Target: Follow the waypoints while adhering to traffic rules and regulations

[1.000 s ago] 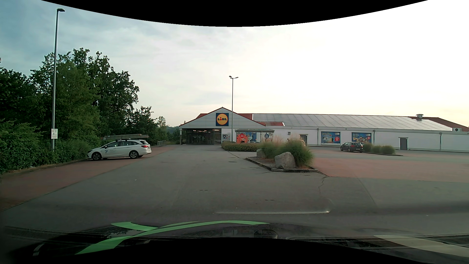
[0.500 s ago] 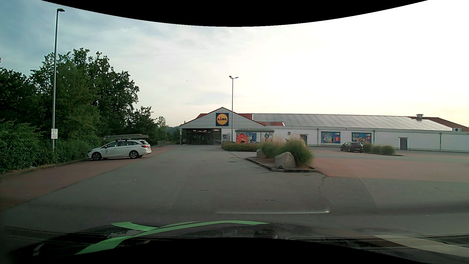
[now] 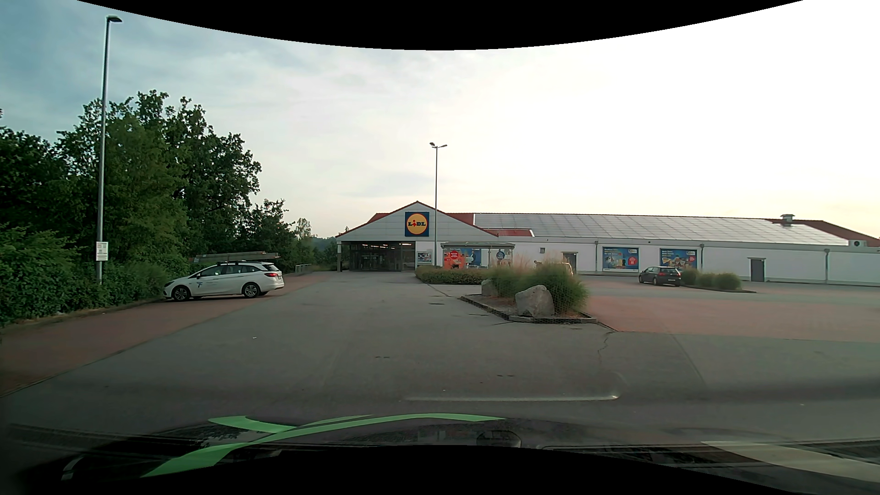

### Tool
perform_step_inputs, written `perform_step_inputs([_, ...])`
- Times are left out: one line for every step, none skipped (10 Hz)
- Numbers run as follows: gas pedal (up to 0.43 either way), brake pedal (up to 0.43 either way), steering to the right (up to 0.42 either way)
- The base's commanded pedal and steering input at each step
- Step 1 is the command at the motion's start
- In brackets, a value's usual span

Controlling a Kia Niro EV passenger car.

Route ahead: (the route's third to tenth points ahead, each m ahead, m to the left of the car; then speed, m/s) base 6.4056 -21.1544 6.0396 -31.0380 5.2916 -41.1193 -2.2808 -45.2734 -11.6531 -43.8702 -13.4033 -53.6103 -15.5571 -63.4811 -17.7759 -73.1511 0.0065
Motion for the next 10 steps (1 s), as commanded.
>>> perform_step_inputs([0.000,0.000,0.006])
perform_step_inputs([0.000,0.000,0.007])
perform_step_inputs([0.000,0.000,0.004])
perform_step_inputs([0.000,0.000,0.001])
perform_step_inputs([0.000,0.000,0.004])
perform_step_inputs([0.000,0.000,0.017])
perform_step_inputs([0.000,0.000,0.043])
perform_step_inputs([0.000,0.000,0.071])
perform_step_inputs([0.000,0.000,0.118])
perform_step_inputs([0.000,0.000,0.151])
